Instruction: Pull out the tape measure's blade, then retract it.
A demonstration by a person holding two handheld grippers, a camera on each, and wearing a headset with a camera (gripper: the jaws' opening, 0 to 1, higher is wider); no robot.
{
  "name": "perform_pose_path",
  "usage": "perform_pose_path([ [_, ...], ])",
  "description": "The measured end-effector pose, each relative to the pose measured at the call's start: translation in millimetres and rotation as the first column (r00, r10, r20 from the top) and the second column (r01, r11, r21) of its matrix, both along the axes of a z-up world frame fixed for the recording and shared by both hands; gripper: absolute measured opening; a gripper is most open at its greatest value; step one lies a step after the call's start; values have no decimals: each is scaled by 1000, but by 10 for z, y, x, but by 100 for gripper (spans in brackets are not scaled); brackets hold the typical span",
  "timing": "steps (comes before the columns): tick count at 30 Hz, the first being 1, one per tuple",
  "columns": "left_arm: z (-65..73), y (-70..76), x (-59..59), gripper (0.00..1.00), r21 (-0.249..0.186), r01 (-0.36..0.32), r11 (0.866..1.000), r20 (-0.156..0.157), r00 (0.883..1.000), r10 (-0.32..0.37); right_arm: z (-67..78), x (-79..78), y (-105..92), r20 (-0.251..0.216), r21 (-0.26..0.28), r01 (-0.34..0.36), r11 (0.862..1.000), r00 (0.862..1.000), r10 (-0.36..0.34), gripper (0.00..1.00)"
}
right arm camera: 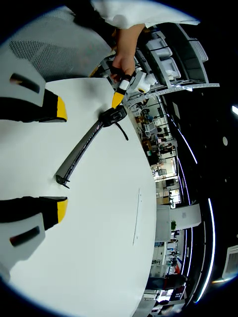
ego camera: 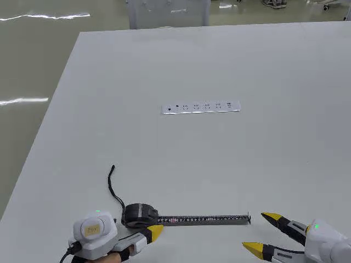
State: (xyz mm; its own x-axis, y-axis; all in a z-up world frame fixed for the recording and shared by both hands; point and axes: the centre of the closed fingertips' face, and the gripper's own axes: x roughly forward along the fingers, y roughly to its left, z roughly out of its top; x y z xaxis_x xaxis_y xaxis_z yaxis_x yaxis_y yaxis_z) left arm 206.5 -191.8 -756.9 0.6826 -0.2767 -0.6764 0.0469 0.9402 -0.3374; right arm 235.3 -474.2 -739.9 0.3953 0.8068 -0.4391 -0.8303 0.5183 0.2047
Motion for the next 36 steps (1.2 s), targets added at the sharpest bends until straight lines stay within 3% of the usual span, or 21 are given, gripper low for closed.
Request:
perform_pose_path([
  [21, -3, 7, 110, 79, -20, -77, 997, -3, 997, 77, -44, 85, 31, -8, -12, -48, 999, 999, 48, 57],
  [36, -52, 19, 116, 75, -48, -128, 991, -32, 991, 126, -98, 135, 76, -11, -20, -82, 996, 997, 82, 55],
])
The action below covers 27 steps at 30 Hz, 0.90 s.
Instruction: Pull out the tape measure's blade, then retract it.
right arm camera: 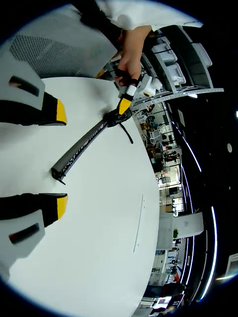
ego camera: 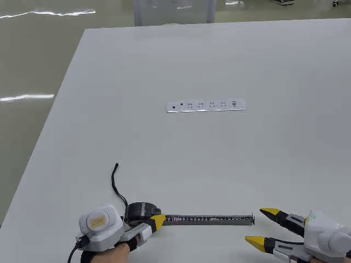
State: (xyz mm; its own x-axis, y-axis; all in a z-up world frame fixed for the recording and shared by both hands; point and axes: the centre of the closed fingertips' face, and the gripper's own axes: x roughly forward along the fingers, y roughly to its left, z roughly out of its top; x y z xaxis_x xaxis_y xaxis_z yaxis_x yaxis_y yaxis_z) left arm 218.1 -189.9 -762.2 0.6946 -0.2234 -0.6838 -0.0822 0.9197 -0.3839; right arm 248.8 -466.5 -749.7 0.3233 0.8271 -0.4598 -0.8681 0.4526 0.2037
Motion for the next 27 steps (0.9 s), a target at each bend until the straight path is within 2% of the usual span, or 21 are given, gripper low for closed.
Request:
perform_pose_path([
  [12, -15, 16, 37, 68, -12, -32, 999, -6, 999, 32, -50, 45, -9, -8, -3, -12, 1000, 1000, 12, 53],
  [15, -24, 9, 45, 67, -27, -46, 999, -11, 999, 45, -49, 57, -6, -7, -2, -14, 1000, 1000, 14, 53],
  [22, -39, 20, 65, 67, -30, -60, 998, -16, 998, 59, -46, 85, 1, -5, 3, -13, 1000, 1000, 13, 53],
  [27, -37, 19, 72, 65, -16, -61, 998, -16, 998, 60, -63, 100, 5, -3, 6, -17, 1000, 1000, 17, 53],
])
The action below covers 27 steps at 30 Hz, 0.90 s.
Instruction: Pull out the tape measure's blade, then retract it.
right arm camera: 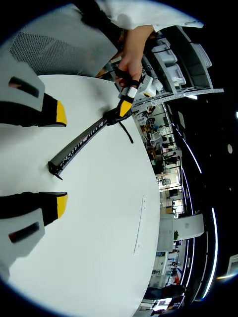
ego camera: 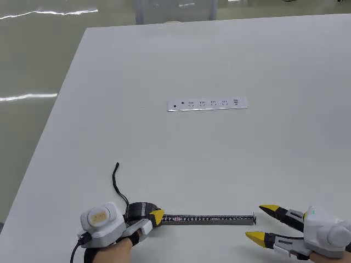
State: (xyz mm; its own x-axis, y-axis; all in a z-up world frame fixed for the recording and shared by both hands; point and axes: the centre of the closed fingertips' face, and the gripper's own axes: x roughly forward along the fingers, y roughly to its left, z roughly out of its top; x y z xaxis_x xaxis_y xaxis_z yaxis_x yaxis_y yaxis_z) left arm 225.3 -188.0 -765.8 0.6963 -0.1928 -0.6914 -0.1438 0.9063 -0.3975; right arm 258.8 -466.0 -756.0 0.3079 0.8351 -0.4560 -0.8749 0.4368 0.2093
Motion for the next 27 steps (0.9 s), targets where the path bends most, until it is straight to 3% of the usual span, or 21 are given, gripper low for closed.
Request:
perform_pose_path([
  [27, -16, -4, 54, 64, 72, -11, 997, -17, 1000, 12, -108, 34, 32, -16, -9, -60, 998, 998, 60, 45],
])
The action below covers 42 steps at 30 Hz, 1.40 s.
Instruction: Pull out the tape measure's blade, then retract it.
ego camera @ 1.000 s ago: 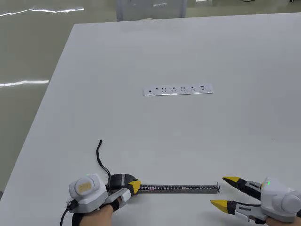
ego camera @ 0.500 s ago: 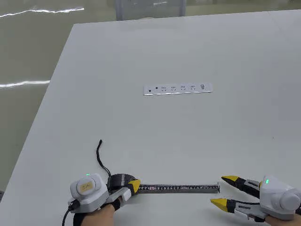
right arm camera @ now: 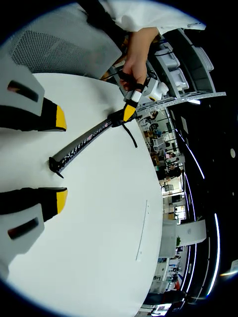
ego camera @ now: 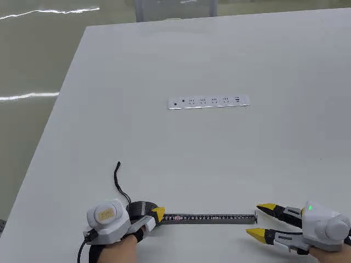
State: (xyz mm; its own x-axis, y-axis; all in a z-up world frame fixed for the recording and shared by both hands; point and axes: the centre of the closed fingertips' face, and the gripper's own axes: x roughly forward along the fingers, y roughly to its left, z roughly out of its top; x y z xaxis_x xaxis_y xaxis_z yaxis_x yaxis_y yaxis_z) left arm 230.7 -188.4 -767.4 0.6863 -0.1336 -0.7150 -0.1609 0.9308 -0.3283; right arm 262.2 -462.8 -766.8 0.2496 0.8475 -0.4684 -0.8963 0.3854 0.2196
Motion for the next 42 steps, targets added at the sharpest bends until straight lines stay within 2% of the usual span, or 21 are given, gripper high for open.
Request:
perform_pose_path([
  [9, -14, 4, -1, 64, 27, -1, 1000, -2, 1000, 1, -20, 24, 37, 3, -4, -17, 1000, 1000, 17, 42],
  [18, -17, -3, -2, 64, 49, 4, 999, -6, 1000, -4, -110, 24, 44, -8, -17, -51, 999, 999, 51, 38],
  [23, -12, 2, -2, 64, 52, -4, 999, 4, 1000, 4, -120, 4, 53, -19, -17, -66, 998, 998, 66, 34],
  [36, -27, 4, 0, 64, 53, -6, 999, 3, 1000, 6, -98, 55, 28, -38, 11, -63, 998, 997, 64, 20],
  [42, -23, 4, 1, 65, 54, -8, 999, 1, 1000, 8, -109, 71, 18, -44, 28, -71, 997, 996, 73, 17],
])
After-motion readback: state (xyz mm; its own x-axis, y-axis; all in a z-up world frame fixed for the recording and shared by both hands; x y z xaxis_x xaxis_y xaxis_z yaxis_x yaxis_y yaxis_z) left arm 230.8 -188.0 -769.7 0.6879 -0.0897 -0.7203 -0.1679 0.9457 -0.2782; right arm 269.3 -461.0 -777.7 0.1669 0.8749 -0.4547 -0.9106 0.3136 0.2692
